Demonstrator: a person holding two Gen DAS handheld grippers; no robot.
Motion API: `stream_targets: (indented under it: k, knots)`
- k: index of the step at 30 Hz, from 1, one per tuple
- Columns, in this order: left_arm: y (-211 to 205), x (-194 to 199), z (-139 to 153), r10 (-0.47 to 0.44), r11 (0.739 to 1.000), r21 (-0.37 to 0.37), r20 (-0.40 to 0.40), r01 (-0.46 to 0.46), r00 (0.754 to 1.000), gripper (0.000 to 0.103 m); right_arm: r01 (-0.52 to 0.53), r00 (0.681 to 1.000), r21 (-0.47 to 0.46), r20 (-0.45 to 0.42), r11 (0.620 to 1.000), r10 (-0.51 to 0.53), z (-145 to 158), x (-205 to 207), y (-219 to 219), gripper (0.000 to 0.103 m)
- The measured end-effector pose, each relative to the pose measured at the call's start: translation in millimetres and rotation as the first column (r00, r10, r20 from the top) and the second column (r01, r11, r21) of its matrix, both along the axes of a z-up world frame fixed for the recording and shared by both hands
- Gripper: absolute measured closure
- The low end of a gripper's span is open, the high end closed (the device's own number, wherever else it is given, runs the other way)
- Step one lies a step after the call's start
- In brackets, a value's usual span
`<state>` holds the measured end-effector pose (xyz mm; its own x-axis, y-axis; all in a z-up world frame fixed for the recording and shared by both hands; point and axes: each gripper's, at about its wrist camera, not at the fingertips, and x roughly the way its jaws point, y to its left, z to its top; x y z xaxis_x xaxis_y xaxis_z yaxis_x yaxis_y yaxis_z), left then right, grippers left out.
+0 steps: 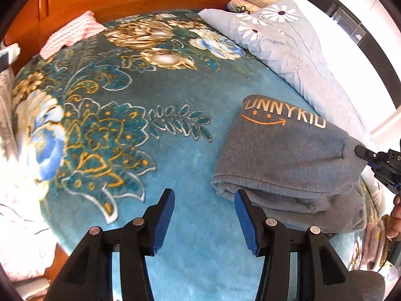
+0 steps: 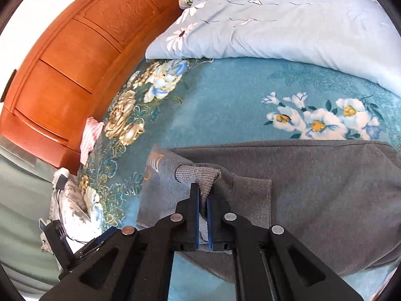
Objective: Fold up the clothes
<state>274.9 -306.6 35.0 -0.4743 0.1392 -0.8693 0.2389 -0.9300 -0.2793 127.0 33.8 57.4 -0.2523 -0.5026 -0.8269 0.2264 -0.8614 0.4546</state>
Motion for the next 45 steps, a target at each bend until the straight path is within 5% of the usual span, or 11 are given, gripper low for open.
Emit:
stream_targets:
  k: [4,8,11,13,17,21,26,34,37,40,45]
  knots:
    - [16.2,12.8,36.8,-0.024,0.989,-0.146,0.025,0.028,0.999,0.049,-0.029,0.998,0.067,0.052,0.997,0.025,-12.5,-9.7,-2.3,0.098]
    - [34.3,20.2,57.2,-0.084,0.958,-0.273,0.025,0.088,0.996,0.049,0.044,0.997,-0.033,0.062,0.998,-0.042,-19.1,-5.0,19.0,0.095]
    - [47.6,7.5,61.0,-0.093,0.936,-0.336,0.043,0.102,0.995,0.049,0.084,0.996,-0.153,-0.017,0.985,-0.087,-3.7,18.1,53.2,0.055]
    - [57.0,-5.3,58.5,-0.101,0.939,-0.328,0.041,0.109,0.994,0.049,0.126,0.987,-0.179,-0.075,0.976,-0.141,1.2,46.4,89.3,0.045]
    - [85.3,-43.2,48.4,-0.118,0.957,-0.259,0.063,0.131,0.991,0.049,0.299,0.951,-0.169,-0.027,0.939,-0.307,-31.3,92.0,168.9,0.038]
    - [134.1,-86.0,39.8,-0.18,0.975,-0.12,0.058,0.186,0.982,0.049,0.526,0.849,-0.182,0.055,0.831,-0.525,-66.8,115.2,241.2,0.03]
    - [204.3,-127.1,-5.4,-0.298,0.954,0.08,0.129,0.289,0.946,0.049,0.619,0.783,-0.239,0.128,0.748,-0.608,-87.0,106.2,267.5,0.03]
    - [251.1,-153.6,-65.1,-0.387,0.92,0.173,0.244,0.352,0.889,0.047,0.649,0.761,-0.181,0.141,0.739,-0.634,-74.9,118.1,265.1,0.028]
    - [243.6,-152.1,-59.7,-0.374,0.916,0.238,0.217,0.322,0.902,0.047,0.67,0.742,-0.166,0.181,0.723,-0.646,-77.6,124.0,266.1,0.028]
    - [215.7,-137.5,-21.0,-0.3,0.909,0.327,0.078,0.26,0.951,0.047,0.673,0.74,-0.136,0.128,0.727,-0.661,-76.4,129.5,269.7,0.028]
    - [138.1,-86.0,31.2,-0.08,0.912,0.395,-0.09,0.109,0.993,0.047,0.774,0.631,-0.163,0.108,0.612,-0.768,-95.2,121.0,293.3,0.028]
